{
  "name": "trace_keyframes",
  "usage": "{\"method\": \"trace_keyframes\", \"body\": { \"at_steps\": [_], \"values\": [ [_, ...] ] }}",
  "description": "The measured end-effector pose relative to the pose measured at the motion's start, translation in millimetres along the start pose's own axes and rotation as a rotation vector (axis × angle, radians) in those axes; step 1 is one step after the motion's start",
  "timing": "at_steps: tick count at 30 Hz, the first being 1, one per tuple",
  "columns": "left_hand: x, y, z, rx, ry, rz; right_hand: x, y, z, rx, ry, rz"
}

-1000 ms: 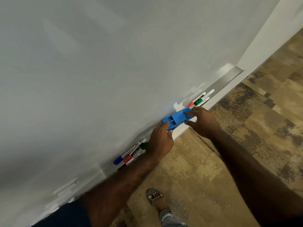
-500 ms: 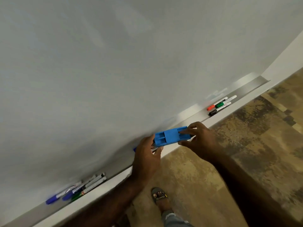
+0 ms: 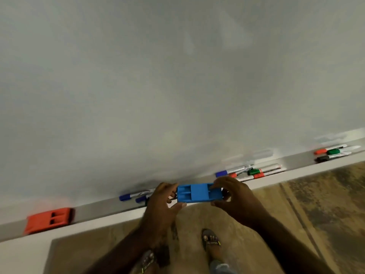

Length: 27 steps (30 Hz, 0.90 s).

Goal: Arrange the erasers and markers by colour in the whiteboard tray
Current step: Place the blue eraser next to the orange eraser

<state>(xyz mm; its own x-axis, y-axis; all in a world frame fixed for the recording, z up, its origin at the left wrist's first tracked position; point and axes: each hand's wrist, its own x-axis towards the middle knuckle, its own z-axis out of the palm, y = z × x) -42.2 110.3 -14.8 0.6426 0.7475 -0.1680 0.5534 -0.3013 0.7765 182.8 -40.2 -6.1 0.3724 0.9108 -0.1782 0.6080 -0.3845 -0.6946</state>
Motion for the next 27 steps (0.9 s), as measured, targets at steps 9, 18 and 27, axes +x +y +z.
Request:
{"method": "trace_keyframes", "body": {
  "at_steps": [9, 18, 27],
  "values": [
    [-50.2, -92.6, -104.2, 0.182, 0.054, 0.017, 39.3, -91.2, 86.3, -0.04, -0.145, -0.073],
    [-88.3, -166.0, -177.4, 0.292, 0.136, -0.086, 59.5, -171.4, 178.9, 0.018, -0.169, -0.137],
    [-100.8, -224.4, -217.9, 0.311, 0.245, -0.219, 80.7, -222.3, 255.0, 0.061, -0.134, -0.14]
  ]
}}
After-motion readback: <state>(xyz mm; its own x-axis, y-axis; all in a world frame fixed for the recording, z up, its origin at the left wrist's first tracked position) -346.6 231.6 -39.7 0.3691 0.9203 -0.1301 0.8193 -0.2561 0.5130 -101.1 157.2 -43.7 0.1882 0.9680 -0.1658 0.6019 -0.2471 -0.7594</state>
